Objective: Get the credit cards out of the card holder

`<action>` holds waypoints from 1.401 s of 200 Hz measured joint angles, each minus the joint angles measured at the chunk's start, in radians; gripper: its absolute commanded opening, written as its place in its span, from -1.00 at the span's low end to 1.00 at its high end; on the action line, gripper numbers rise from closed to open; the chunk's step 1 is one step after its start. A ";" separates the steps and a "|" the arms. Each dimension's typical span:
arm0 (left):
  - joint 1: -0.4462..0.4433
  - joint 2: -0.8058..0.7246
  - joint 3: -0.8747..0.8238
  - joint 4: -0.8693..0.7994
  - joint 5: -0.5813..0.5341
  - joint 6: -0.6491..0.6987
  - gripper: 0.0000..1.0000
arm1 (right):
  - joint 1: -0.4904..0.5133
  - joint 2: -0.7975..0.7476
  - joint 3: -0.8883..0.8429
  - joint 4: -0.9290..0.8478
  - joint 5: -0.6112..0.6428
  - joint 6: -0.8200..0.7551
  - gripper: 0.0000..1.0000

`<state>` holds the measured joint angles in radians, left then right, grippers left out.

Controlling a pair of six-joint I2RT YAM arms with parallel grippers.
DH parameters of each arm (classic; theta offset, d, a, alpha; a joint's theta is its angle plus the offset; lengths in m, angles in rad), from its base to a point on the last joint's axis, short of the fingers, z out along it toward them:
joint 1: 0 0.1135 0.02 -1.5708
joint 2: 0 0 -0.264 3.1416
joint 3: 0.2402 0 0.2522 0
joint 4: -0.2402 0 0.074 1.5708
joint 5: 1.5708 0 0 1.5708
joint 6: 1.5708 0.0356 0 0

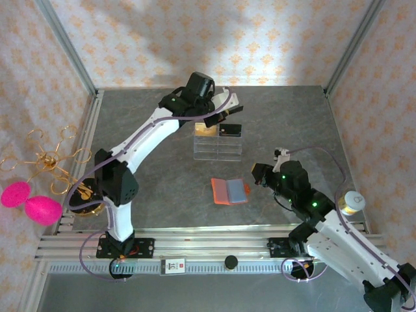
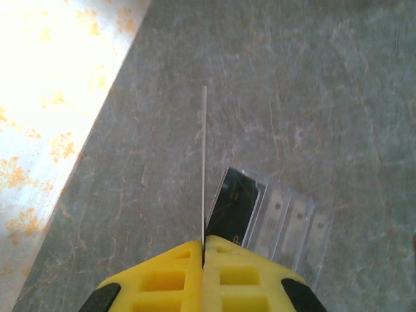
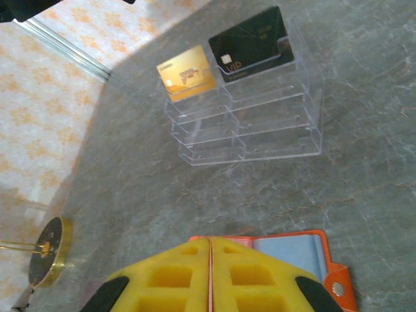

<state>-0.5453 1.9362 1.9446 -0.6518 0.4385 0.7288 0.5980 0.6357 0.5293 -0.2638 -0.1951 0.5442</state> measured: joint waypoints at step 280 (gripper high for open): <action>0.029 0.227 0.124 -0.111 0.101 0.243 -1.00 | -0.085 0.208 0.002 0.025 0.008 -0.026 -0.81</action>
<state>-0.5159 2.1632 2.0682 -0.7631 0.5392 0.9714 0.5133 0.8436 0.5312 -0.2386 -0.1875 0.5186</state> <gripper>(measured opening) 0.043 0.092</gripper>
